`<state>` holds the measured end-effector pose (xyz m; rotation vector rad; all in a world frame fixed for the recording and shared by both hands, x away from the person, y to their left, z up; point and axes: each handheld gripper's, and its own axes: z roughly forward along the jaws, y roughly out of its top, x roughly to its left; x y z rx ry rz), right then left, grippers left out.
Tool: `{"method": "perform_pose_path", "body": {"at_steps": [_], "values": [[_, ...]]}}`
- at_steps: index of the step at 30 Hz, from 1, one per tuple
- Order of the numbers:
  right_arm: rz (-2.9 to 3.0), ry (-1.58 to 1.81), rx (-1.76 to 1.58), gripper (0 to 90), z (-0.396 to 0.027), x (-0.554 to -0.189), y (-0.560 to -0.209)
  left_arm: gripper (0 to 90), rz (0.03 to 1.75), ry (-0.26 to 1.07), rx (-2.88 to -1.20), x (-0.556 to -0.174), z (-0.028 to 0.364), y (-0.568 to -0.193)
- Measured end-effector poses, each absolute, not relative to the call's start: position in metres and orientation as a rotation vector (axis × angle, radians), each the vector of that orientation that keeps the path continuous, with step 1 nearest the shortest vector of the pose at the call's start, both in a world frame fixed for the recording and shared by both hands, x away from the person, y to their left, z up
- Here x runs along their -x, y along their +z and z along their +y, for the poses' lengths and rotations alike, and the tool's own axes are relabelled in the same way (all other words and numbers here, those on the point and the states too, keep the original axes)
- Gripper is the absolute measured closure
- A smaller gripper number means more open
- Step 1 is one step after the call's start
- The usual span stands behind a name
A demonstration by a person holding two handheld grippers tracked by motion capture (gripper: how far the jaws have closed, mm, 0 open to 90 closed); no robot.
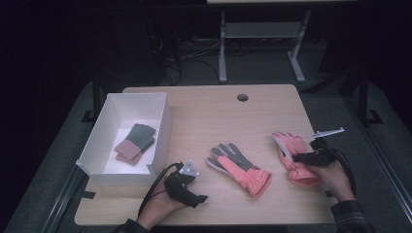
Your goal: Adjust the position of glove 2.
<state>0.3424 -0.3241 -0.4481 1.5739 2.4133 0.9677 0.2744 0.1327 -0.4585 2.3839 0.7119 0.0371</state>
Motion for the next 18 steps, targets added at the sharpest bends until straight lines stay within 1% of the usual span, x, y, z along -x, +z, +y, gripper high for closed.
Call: {"method": "perform_pose_path", "body": {"at_steps": [4, 9, 18], "values": [[2.419, 1.035, -1.571, 85.2, -0.333, -0.343, -0.444, 15.7, 0.710, 0.035, -2.377, -0.274, 0.134, -0.458], [2.420, 1.077, -1.538, 85.0, -0.334, -0.343, -0.433, 15.6, 0.715, 0.039, -2.364, -0.276, 0.136, -0.457], [2.465, 1.200, -1.374, 84.9, -0.311, -0.340, -0.391, 15.6, 0.711, 0.051, -2.349, -0.275, 0.137, -0.456]]}}
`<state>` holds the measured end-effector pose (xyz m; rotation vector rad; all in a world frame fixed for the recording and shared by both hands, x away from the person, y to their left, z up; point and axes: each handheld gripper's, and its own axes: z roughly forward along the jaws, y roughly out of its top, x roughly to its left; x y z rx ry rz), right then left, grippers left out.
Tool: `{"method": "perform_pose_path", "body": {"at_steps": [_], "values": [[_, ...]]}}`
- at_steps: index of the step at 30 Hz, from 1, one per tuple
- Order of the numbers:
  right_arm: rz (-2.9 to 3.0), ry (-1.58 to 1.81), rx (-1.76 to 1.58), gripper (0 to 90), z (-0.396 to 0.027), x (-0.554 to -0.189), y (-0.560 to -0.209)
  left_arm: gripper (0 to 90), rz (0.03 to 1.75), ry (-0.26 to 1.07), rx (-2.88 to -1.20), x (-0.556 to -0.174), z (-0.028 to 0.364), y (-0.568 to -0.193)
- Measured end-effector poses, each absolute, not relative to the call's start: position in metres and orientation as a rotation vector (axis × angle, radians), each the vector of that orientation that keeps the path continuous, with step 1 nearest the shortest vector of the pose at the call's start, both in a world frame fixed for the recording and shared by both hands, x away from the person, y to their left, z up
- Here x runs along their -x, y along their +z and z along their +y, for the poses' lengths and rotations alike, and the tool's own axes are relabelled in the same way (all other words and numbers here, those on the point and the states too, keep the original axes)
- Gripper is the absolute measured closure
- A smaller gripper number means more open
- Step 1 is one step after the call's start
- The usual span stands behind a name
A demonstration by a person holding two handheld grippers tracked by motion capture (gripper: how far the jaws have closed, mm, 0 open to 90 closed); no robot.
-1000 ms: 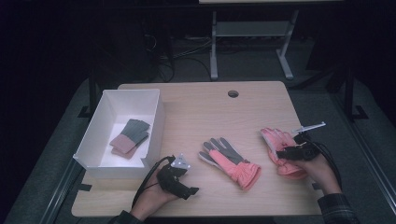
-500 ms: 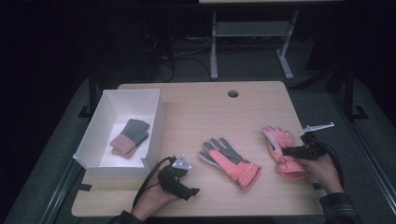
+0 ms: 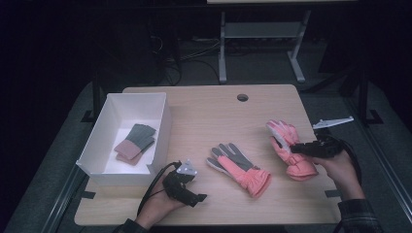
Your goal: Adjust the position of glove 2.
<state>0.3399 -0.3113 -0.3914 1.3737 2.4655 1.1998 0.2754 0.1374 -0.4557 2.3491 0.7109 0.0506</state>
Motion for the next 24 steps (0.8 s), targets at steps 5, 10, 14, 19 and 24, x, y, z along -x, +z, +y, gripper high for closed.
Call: {"method": "perform_pose_path", "body": {"at_steps": [5, 10, 14, 19, 24], "values": [[2.518, 1.246, -1.265, 84.8, -0.289, -0.341, -0.375, 15.6, 0.714, 0.061, -2.337, -0.276, 0.138, -0.455], [2.569, 1.258, -1.175, 84.8, -0.265, -0.343, -0.365, 15.6, 0.716, 0.060, -2.337, -0.276, 0.139, -0.454], [2.615, 1.253, -1.108, 84.8, -0.246, -0.344, -0.361, 15.6, 0.709, 0.058, -2.345, -0.276, 0.139, -0.454], [2.674, 1.250, -1.019, 84.7, -0.223, -0.345, -0.357, 15.6, 0.710, 0.062, -2.341, -0.277, 0.140, -0.454], [2.742, 1.224, -0.944, 84.6, -0.201, -0.346, -0.359, 15.6, 0.713, 0.065, -2.335, -0.276, 0.139, -0.454]]}}
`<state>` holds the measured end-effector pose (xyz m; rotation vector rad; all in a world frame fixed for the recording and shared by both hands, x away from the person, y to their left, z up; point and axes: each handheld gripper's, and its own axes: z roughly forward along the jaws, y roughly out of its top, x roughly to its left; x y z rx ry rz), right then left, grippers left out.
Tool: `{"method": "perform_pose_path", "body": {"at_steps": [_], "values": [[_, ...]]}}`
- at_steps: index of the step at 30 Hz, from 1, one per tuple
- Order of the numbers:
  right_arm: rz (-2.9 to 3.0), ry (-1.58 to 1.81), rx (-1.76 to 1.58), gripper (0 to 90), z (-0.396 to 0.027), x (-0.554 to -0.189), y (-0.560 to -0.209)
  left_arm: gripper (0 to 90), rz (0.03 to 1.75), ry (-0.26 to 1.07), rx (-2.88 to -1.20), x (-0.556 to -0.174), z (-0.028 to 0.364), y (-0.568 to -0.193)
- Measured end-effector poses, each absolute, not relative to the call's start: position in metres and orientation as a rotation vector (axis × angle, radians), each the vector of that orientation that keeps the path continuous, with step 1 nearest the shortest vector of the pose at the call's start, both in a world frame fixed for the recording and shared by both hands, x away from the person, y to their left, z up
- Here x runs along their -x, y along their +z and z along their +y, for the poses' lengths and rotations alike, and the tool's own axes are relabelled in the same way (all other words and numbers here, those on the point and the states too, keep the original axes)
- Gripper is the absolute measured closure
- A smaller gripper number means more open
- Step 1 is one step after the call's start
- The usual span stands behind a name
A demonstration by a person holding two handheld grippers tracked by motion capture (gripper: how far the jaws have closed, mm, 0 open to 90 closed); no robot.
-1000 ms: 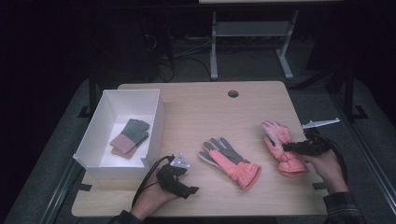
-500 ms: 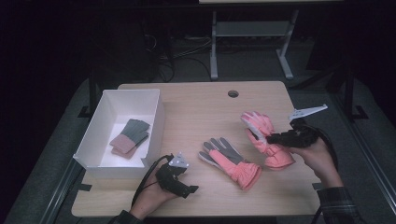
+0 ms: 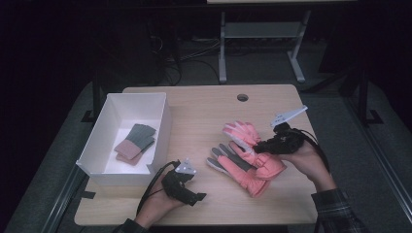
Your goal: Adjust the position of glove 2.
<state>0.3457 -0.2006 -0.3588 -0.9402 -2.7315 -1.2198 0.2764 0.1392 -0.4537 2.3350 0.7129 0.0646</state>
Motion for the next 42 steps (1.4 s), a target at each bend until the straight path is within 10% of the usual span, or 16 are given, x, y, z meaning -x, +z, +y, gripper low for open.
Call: {"method": "perform_pose_path", "body": {"at_steps": [30, 37, 42], "values": [[-2.803, -0.964, 0.855, 72.7, -0.148, -0.350, -0.410, 17.5, 0.691, 0.064, -2.342, -0.275, 0.134, -0.452], [-2.756, -1.261, 0.906, 66.2, -0.173, -0.343, -0.377, 37.8, 0.725, 0.048, -2.284, -0.279, 0.133, -0.446], [-2.753, -1.321, 1.025, 89.1, -0.197, -0.345, -0.373, 67.8, 0.706, 0.032, -2.255, -0.286, 0.132, -0.437]]}}
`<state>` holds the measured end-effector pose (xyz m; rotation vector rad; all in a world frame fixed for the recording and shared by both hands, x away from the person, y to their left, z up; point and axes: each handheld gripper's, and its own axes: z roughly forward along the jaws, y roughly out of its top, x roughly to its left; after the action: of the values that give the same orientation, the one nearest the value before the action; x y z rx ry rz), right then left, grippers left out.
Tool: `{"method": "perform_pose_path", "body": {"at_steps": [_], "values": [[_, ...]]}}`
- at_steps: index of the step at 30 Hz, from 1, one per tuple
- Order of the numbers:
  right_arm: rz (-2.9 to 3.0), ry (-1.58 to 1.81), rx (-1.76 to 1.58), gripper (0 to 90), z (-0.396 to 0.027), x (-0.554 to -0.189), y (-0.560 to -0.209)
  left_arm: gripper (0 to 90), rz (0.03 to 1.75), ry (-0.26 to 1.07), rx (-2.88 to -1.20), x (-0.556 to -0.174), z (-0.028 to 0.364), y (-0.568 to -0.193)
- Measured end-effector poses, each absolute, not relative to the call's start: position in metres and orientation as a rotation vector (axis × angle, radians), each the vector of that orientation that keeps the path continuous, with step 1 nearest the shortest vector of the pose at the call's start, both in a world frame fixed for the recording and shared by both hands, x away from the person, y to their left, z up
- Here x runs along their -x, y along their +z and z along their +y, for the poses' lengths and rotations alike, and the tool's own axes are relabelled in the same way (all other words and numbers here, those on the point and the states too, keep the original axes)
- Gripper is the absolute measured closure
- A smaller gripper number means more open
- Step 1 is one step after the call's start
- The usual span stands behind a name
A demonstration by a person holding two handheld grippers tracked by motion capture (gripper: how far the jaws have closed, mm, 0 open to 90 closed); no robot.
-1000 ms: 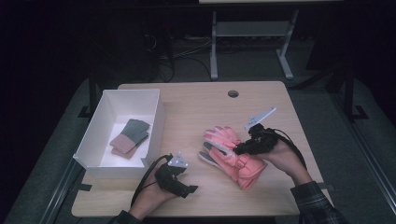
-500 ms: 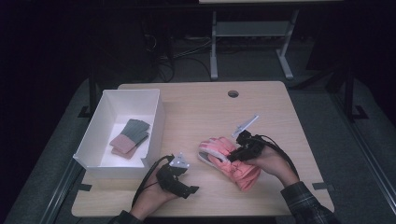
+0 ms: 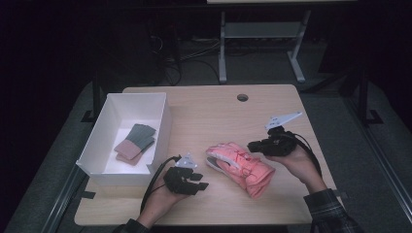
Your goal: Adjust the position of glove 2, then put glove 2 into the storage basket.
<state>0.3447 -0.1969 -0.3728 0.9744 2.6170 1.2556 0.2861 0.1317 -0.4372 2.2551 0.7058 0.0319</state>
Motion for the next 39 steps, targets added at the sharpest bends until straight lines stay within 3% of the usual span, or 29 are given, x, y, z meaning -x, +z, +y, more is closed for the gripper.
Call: {"method": "perform_pose_path", "body": {"at_steps": [3, 4, 25, 39], "values": [[2.580, 1.234, -1.027, 90.0, -0.212, -0.346, -0.379, 88.3, 0.708, 0.022, -2.236, -0.290, 0.127, -0.433], [2.575, 1.227, -1.041, 90.0, -0.217, -0.346, -0.382, 89.6, 0.705, 0.026, -2.240, -0.291, 0.125, -0.431], [2.672, 1.015, -1.131, 90.0, -0.251, -0.321, -0.450, 89.6, 0.684, -0.026, -2.280, -0.308, 0.065, -0.447], [2.791, 1.094, -1.016, 90.0, -0.228, -0.298, -0.455, 89.6, 0.711, -0.013, -2.269, -0.317, 0.075, -0.444]]}}
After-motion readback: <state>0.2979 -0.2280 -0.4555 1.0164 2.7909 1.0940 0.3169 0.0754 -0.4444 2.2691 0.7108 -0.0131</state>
